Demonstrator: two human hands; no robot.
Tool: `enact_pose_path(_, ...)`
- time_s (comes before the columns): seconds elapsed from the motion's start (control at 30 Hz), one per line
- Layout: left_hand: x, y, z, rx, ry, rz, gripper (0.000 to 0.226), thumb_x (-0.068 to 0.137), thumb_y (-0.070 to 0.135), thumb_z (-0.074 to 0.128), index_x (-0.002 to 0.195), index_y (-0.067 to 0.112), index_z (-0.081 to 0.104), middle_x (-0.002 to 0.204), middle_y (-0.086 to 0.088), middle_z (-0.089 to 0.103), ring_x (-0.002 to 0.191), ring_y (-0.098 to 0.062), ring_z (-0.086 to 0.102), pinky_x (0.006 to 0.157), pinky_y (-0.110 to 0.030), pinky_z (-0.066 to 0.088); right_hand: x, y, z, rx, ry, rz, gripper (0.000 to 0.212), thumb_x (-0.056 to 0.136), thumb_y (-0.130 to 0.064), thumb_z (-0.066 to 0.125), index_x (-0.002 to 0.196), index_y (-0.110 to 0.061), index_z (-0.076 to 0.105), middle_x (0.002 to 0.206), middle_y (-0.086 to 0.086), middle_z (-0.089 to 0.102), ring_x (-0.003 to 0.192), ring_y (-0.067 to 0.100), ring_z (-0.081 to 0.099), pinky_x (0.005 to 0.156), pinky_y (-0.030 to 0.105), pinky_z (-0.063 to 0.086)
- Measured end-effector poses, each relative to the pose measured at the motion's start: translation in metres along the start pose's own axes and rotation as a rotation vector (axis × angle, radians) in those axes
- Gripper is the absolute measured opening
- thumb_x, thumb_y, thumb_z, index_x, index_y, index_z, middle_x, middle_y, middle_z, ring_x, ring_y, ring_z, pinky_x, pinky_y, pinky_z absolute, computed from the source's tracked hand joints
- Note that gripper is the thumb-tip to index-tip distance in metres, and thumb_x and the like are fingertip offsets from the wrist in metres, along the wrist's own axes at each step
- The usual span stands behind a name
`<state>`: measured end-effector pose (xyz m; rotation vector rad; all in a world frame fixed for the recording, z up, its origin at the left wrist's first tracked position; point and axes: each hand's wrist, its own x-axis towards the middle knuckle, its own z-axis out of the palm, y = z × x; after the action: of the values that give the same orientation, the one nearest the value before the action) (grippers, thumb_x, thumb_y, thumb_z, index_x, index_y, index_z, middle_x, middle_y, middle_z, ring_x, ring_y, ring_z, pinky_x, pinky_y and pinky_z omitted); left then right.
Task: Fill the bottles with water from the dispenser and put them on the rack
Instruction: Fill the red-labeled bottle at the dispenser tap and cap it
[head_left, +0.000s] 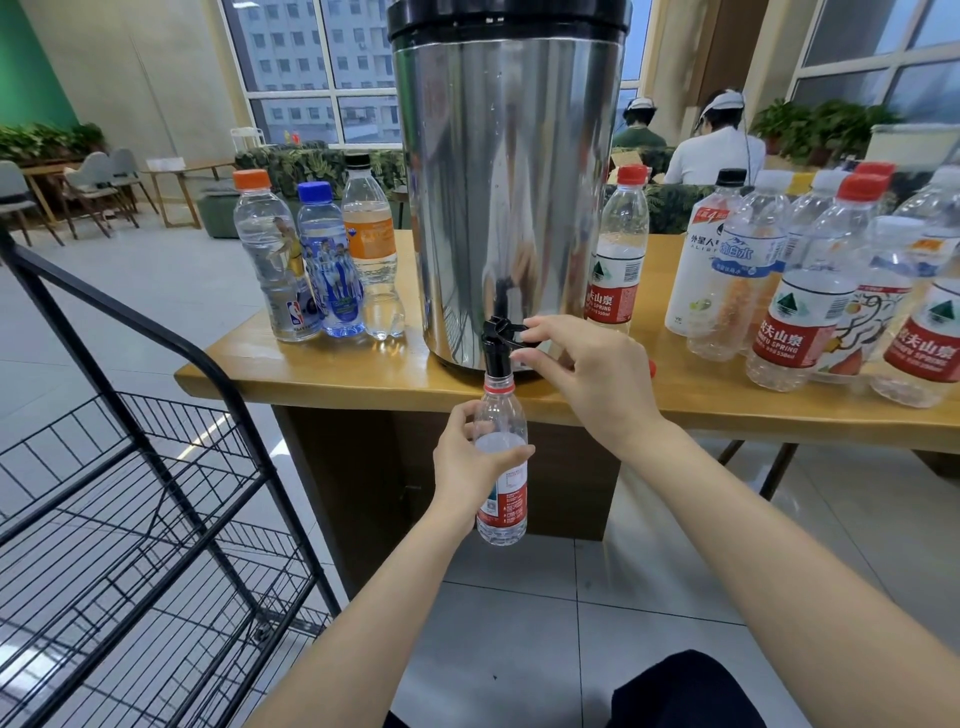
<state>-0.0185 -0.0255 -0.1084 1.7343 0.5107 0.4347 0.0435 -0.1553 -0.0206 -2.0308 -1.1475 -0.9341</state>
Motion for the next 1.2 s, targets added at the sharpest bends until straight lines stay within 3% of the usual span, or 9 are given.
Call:
enact_pose_path(0.27,0.0008,-0.0001,0.0008,0.007,0.007,-0.001,0.073,0.070,0.018,0.087,0.131,0.026,0.046,0.115,0.007,0.059,0.106,-0.012,0.054,0.097,-0.043,0.050,-0.0001,0.0000,0.0002,0.004,0.004,0.000,0.039,0.091,-0.043,0.054,0.105,-0.012,0.072,0.109,0.002,0.072,0.080,0.012,0.068,0.063,0.027,0.056)
enact_pose_path(0.77,-0.0005,-0.0003,-0.0006,0.006,0.008,0.014,0.069,0.070,0.018,0.087,0.126,0.028,0.047,0.116,0.006,0.058,0.105,-0.009,0.052,0.094,-0.038,0.048,0.0001,0.0013,0.0014,0.009,-0.011,0.016,0.039,0.091,-0.043,0.055,0.107,-0.012,0.071,0.110,0.002,0.072,0.097,0.015,0.068,0.072,0.031,0.058)
enact_pose_path(0.9,-0.0003,-0.0002,-0.0002,0.010,0.013,0.011,0.070,0.070,0.019,0.087,0.126,0.028,0.047,0.123,0.002,0.060,0.106,-0.011,0.054,0.097,-0.042,0.050,0.0001,0.0001,0.0010,0.010,-0.012,0.014,0.039,0.091,-0.043,0.055,0.106,-0.011,0.072,0.110,0.003,0.072,0.099,0.016,0.069,0.074,0.029,0.057)
enact_pose_path(1.2,-0.0003,-0.0008,0.0006,0.015,0.024,0.013,0.072,0.070,0.019,0.088,0.130,0.026,0.048,0.125,0.000,0.061,0.108,-0.013,0.054,0.095,-0.041,0.049,0.0000,0.0008,0.0013,-0.002,-0.009,0.013,0.031,0.090,-0.036,0.063,0.105,-0.011,0.072,0.108,0.004,0.072,0.086,0.014,0.069,0.068,0.021,0.052)
